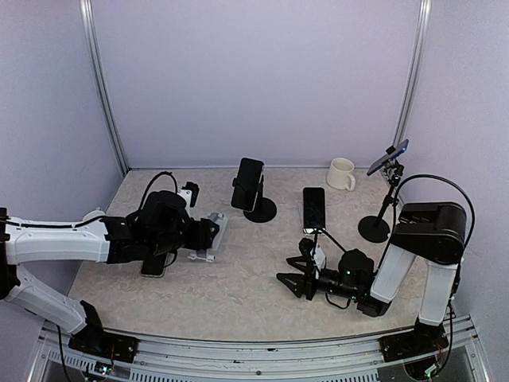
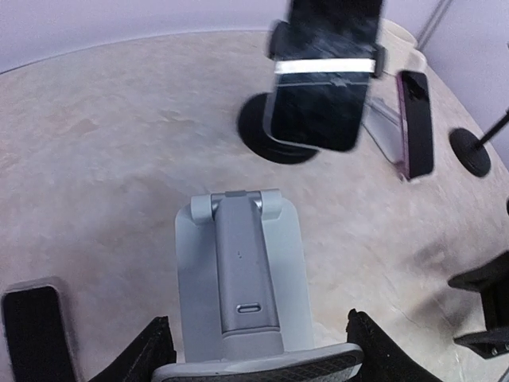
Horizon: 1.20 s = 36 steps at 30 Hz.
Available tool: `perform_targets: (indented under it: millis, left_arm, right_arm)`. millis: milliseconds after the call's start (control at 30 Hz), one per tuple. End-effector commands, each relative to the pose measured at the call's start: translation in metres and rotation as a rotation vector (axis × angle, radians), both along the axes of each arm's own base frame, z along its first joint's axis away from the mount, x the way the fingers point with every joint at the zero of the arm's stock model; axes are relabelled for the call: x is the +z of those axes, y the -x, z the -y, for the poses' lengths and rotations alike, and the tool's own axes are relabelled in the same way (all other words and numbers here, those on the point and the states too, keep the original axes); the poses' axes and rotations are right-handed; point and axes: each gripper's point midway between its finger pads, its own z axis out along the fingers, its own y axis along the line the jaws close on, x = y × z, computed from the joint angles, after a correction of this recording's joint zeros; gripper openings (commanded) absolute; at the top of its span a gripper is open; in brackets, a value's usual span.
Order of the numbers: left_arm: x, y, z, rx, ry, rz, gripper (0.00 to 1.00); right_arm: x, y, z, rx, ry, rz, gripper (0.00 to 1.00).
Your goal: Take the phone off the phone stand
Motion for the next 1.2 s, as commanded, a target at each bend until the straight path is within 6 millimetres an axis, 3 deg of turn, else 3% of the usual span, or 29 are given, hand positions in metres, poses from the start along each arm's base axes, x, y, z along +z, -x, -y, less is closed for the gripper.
perform_targets:
  millis: [0, 167, 433, 867, 1167]
  left_arm:
    - [0.015, -0.038, -0.059, 0.125, -0.033, 0.026, 0.47]
    - [0.024, -0.082, -0.108, 0.219, -0.044, 0.034, 0.45]
    - [0.012, -0.137, -0.149, 0.287, -0.126, 0.004, 0.45]
    - [-0.034, -0.197, -0.160, 0.266, -0.200, -0.073, 0.44]
    - [-0.066, -0.207, -0.164, 0.258, -0.217, -0.135, 0.44]
  right_arm:
    - [0.006, -0.002, 0.001, -0.002, -0.027, 0.012, 0.61]
    - [0.005, -0.001, -0.001, 0.013, -0.027, 0.012, 0.62]
    - [0.005, -0.001, -0.003, 0.019, -0.026, 0.014, 0.62]
    - [0.004, -0.001, -0.004, 0.029, -0.026, 0.010, 0.62]
    - [0.005, -0.001, -0.005, 0.034, -0.028, 0.010, 0.62]
